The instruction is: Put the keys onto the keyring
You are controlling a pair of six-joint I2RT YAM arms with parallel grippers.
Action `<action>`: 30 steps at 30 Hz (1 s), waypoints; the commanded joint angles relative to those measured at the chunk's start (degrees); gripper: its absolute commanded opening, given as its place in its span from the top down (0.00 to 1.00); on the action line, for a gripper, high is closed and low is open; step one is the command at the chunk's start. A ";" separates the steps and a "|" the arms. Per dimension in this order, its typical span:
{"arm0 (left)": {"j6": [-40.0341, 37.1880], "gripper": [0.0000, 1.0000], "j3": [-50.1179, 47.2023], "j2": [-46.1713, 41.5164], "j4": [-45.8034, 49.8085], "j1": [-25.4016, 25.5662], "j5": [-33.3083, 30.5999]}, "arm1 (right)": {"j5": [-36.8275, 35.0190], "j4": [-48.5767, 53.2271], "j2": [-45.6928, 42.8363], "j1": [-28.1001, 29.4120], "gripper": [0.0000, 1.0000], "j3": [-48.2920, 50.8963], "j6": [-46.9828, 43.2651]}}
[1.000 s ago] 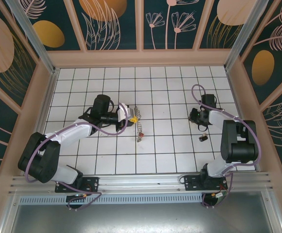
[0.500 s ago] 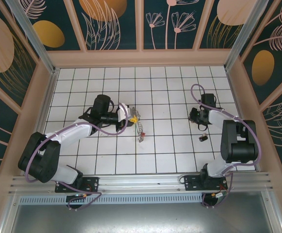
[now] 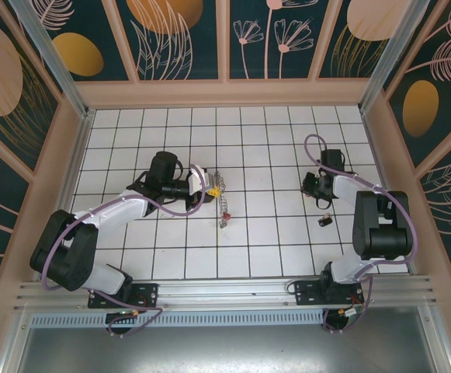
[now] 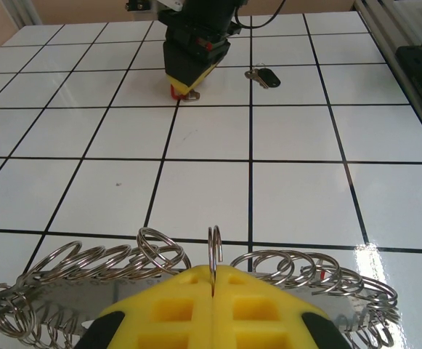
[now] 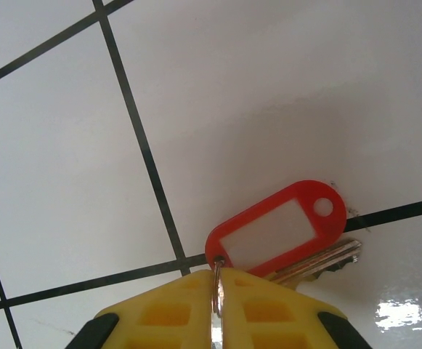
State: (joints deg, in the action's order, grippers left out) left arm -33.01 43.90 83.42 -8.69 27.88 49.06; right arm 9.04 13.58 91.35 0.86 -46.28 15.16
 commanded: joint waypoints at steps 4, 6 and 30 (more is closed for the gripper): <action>-1.48 1.00 1.94 0.41 0.34 0.42 2.36 | -0.34 1.51 0.29 0.46 0.89 -1.75 -0.89; -1.53 1.00 2.00 0.45 0.34 0.42 2.40 | -0.25 1.95 0.57 0.50 0.86 -1.97 -0.84; -2.14 1.00 1.72 0.65 1.04 0.39 2.29 | -0.78 2.54 2.12 1.18 0.86 -2.76 -1.01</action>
State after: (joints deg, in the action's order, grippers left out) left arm -33.45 43.94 83.96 -7.42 27.88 49.08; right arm 9.04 14.20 92.47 1.52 -47.64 14.90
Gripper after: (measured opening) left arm 0.058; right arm 0.136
